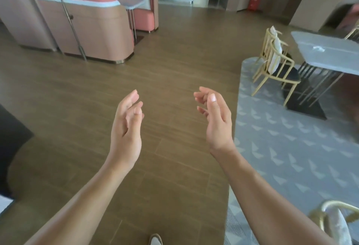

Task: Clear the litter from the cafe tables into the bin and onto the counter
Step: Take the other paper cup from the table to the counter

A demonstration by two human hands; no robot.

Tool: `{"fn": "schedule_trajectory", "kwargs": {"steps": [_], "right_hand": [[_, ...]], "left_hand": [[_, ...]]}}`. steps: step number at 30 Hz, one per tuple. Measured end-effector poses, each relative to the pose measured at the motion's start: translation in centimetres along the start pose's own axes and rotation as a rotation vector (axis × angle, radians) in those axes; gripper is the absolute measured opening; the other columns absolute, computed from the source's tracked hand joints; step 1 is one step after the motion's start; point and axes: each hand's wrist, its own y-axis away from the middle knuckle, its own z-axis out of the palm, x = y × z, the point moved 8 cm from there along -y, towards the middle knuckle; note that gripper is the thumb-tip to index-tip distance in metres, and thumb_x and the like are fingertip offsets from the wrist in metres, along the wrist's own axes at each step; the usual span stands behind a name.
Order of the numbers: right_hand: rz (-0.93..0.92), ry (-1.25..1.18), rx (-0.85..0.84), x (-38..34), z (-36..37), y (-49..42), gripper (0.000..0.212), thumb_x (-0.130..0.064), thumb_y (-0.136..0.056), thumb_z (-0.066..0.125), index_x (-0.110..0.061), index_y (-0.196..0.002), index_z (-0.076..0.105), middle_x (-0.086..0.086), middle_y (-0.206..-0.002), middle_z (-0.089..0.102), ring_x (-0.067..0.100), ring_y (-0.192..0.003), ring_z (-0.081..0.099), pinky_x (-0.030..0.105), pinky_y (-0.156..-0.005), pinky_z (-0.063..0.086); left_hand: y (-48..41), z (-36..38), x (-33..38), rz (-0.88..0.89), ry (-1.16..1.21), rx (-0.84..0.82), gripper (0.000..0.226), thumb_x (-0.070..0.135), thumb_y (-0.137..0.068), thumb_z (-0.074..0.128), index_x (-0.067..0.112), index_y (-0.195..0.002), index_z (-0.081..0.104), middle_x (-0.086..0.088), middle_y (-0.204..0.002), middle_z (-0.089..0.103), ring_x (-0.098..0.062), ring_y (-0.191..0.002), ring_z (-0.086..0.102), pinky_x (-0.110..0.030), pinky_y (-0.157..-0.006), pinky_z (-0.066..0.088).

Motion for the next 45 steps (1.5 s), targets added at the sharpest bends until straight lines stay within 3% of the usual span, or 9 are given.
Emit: {"fn": "schedule_trajectory", "kwargs": {"steps": [8,15,19,25,30,35,43,45], "right_hand": [[0.024,-0.033,0.016,7.1,2.4,-15.7,0.049,-0.057,-0.098,0.047,-0.023,-0.125,0.069,-0.01,-0.114,0.074,0.012,-0.123,0.067,0.035,-0.107,0.053],[0.053,-0.047,0.004,16.0,2.2,-33.1,0.046,-0.057,-0.097,0.049,-0.026,-0.122,0.071,-0.008,-0.112,0.074,0.011,-0.113,0.067,0.058,-0.104,0.054],[0.083,-0.038,-0.042,18.9,2.5,-44.1,0.048,-0.06,-0.095,0.049,-0.026,-0.122,0.071,-0.008,-0.113,0.074,0.01,-0.113,0.066,0.059,-0.105,0.053],[0.094,-0.043,-0.085,22.2,3.9,-58.9,0.055,-0.061,-0.091,0.049,-0.022,-0.124,0.069,-0.01,-0.112,0.072,0.005,-0.111,0.065,0.058,-0.107,0.051],[0.09,-0.035,-0.11,26.0,6.7,-68.8,0.052,-0.063,-0.092,0.048,-0.027,-0.123,0.07,-0.009,-0.116,0.072,0.011,-0.117,0.065,0.056,-0.11,0.05],[0.065,-0.041,-0.111,31.0,11.5,-79.0,0.049,-0.06,-0.094,0.049,-0.026,-0.122,0.07,-0.009,-0.113,0.072,0.007,-0.112,0.065,0.057,-0.106,0.052],[0.012,-0.035,-0.114,35.5,21.1,-96.2,0.047,-0.06,-0.095,0.048,-0.028,-0.122,0.069,-0.012,-0.112,0.073,0.004,-0.112,0.065,0.056,-0.106,0.053],[0.019,-0.035,-0.117,36.8,23.3,-100.0,0.045,-0.059,-0.095,0.048,-0.03,-0.121,0.069,-0.014,-0.111,0.073,0.004,-0.112,0.065,0.055,-0.106,0.053]], "left_hand": [[-16.1,3.3,-6.8,-0.032,-0.026,-0.046,0.044,0.054,-0.099,0.046,0.045,-0.143,0.048,0.015,-0.151,0.053,-0.006,-0.142,0.053,-0.036,-0.115,0.049],[-31.5,9.2,-15.5,0.006,-0.057,-0.009,0.043,0.051,-0.104,0.039,0.055,-0.147,0.036,0.011,-0.156,0.047,-0.01,-0.141,0.055,-0.041,-0.114,0.048],[-40.9,13.2,-19.1,-0.023,-0.073,0.018,0.042,0.053,-0.103,0.04,0.053,-0.145,0.04,0.011,-0.157,0.048,-0.009,-0.141,0.054,-0.042,-0.115,0.048],[-53.7,17.4,-23.3,-0.036,-0.084,0.053,0.061,0.056,-0.101,0.041,0.024,-0.152,0.046,0.007,-0.158,0.048,-0.006,-0.142,0.053,-0.041,-0.116,0.048],[-63.4,17.9,-27.4,-0.033,-0.066,0.086,0.068,0.055,-0.099,0.043,0.016,-0.154,0.045,0.005,-0.158,0.049,-0.007,-0.143,0.053,-0.038,-0.116,0.049],[-74.1,17.2,-32.8,-0.033,-0.031,0.089,0.062,0.056,-0.098,0.044,0.022,-0.149,0.048,0.006,-0.157,0.05,-0.006,-0.142,0.053,-0.035,-0.115,0.049],[-92.7,13.9,-38.8,-0.004,-0.071,0.07,0.055,0.056,-0.099,0.044,0.03,-0.147,0.049,0.013,-0.154,0.051,-0.004,-0.143,0.052,-0.046,-0.118,0.047],[-97.2,13.3,-40.1,-0.011,-0.072,0.074,0.06,0.056,-0.099,0.043,0.025,-0.15,0.048,0.012,-0.155,0.051,-0.006,-0.143,0.052,-0.046,-0.117,0.047]]}}
